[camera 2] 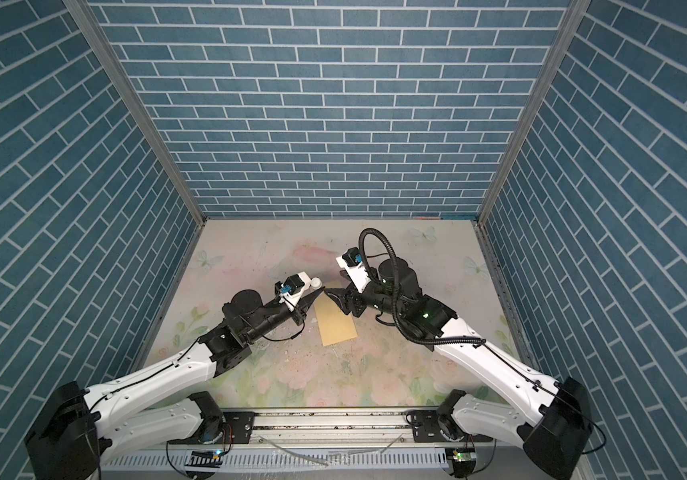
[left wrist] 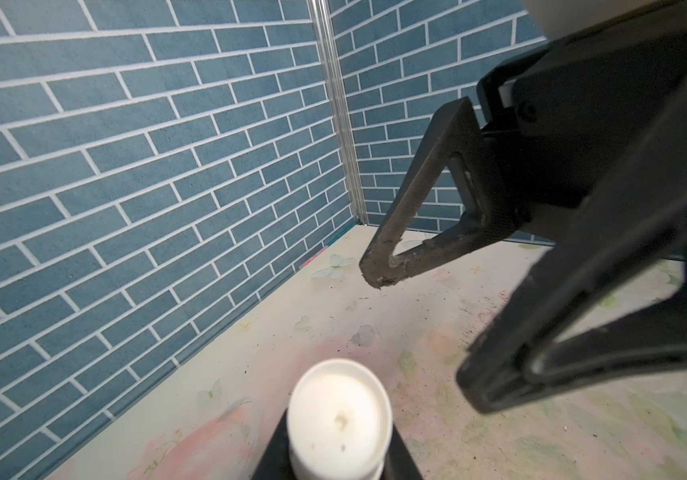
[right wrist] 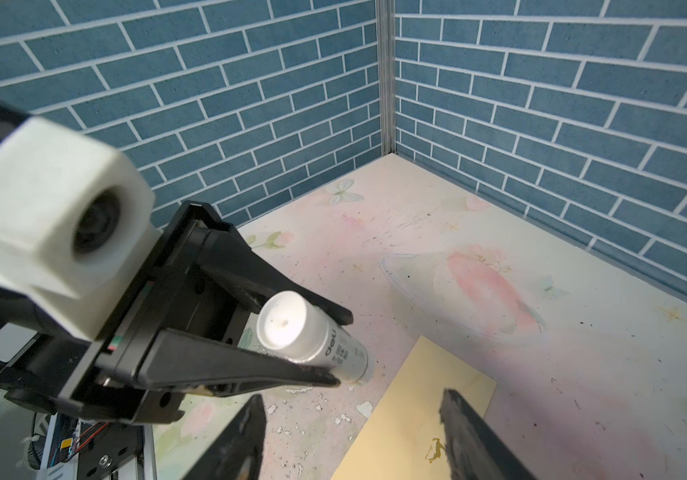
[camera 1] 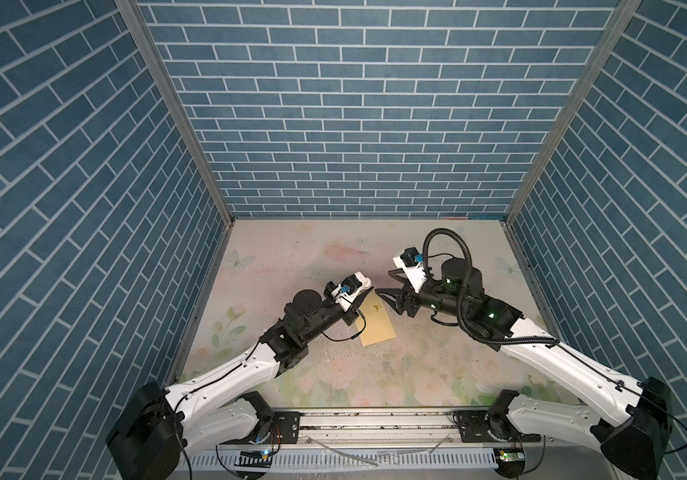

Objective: Place the letter into the envelope and seal it

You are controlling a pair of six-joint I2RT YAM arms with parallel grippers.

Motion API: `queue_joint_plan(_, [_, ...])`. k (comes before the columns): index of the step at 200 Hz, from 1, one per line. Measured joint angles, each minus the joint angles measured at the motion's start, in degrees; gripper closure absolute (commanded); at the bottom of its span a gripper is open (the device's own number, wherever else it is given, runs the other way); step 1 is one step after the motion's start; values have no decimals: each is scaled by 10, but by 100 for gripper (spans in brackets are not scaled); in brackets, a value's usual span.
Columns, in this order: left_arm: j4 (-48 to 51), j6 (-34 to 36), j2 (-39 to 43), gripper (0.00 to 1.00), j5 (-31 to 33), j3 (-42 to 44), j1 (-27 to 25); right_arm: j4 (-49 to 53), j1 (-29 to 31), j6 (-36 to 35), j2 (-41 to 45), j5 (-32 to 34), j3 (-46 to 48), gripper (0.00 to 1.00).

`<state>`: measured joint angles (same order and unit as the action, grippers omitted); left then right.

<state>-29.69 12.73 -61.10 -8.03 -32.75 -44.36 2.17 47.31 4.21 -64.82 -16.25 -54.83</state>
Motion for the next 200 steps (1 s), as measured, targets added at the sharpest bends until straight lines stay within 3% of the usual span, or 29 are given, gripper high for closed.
queue_joint_plan(106, [35,-27,-10,100,-36,-22,-1,38,50,-23,-60,53,-69,46])
queue_joint_plan(200, [84,-49,-15,100,-47,-41,-1,97,61,-45,-88,66,-111,81])
